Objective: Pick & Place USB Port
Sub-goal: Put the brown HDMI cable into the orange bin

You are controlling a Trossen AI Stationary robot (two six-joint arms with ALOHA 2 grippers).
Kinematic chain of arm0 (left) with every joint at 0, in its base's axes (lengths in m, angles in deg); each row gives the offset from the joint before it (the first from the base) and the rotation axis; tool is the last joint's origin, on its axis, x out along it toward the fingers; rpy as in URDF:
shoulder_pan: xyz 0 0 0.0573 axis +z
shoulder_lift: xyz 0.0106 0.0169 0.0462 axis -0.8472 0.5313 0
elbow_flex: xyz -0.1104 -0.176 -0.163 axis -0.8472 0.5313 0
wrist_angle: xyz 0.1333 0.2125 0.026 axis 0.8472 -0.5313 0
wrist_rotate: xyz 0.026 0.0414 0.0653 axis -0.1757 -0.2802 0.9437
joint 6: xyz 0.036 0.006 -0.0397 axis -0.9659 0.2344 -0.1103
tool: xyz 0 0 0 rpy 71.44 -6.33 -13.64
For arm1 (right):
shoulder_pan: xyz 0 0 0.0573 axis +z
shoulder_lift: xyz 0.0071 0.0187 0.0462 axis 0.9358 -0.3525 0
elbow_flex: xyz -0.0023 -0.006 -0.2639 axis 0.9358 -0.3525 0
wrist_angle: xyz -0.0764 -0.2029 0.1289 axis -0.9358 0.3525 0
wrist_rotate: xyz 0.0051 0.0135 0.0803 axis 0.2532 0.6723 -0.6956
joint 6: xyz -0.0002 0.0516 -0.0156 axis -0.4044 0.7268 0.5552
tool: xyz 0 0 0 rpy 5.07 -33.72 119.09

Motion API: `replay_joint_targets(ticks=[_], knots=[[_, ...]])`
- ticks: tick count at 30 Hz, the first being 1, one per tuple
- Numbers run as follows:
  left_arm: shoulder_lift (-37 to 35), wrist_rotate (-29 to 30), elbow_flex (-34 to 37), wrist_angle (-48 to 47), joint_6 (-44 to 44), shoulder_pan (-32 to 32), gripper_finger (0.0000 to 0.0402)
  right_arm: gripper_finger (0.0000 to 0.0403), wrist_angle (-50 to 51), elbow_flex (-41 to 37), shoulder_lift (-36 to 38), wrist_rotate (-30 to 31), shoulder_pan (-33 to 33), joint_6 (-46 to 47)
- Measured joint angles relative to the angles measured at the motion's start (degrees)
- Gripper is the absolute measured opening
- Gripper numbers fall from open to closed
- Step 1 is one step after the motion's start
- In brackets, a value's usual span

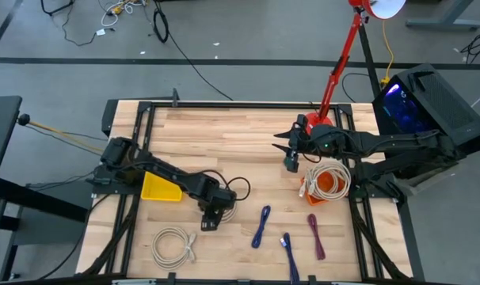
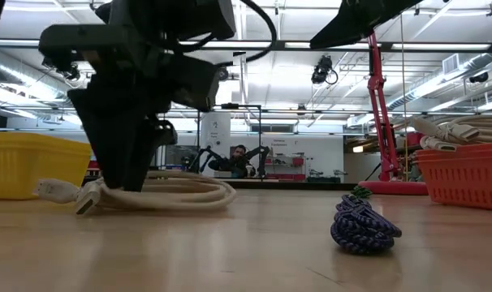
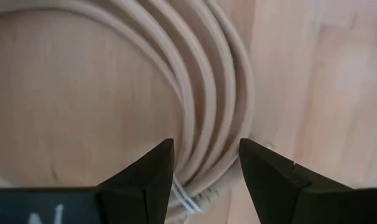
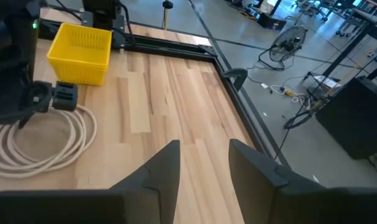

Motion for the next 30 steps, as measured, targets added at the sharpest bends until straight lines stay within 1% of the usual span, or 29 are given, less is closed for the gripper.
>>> replay_joint_targets(ticks=[3,6,8,9,10,12,13,14,16,20,22,26,30], knots=[[1.63,-0.35,-0.08,0.24,-0.95,0.09,0.0188,0.0139,-0.09,0.00,0.00,-0.74,0.01,0.00],[2.79,0.77,-0.23,0.42,-2.30,0.13,0.0186,0.0139,-0.13,0.00,0.00,-0.94,0.02,0.07],[3.29,1.99,-0.20,0.41,-2.87,0.12,0.0170,0.0139,-0.11,0.00,0.00,-0.96,0.02,0.09],[3.50,2.24,-0.20,0.46,-3.18,0.21,0.0154,0.0139,-0.11,0.00,0.00,-0.96,0.02,0.11],[3.52,2.23,-0.15,0.81,-3.98,0.28,0.0130,0.0139,-0.11,0.00,0.00,-0.96,0.02,0.17],[3.65,3.17,-0.21,2.21,-5.61,0.33,0.0063,0.0139,-0.13,0.00,0.00,-0.96,0.02,0.21],[3.63,4.07,-0.22,2.93,-5.73,0.33,0.0037,0.0139,-0.10,0.00,0.00,-0.96,0.02,0.24],[3.62,4.66,-0.20,3.53,-5.75,0.33,0.0031,0.0139,-0.10,0.00,0.00,-0.96,0.02,0.24],[3.64,5.19,-0.29,4.38,-5.74,0.33,0.0031,0.0139,-0.09,0.00,0.00,-0.94,0.02,0.24],[3.85,7.12,-2.17,3.12,-5.76,0.01,0.0031,0.0139,0.38,0.00,0.00,-0.92,0.02,0.24],[4.01,10.25,-4.10,0.40,-6.20,-0.50,0.0031,0.0139,0.82,0.00,0.00,-0.60,0.02,0.23],[4.34,20.65,-8.87,-8.09,-7.50,-1.24,0.0031,0.0139,1.99,0.00,0.00,1.24,0.02,0.24],[4.22,29.17,-13.90,-15.18,-8.04,-1.22,0.0031,0.0139,2.94,0.00,0.00,2.62,0.00,0.32]])
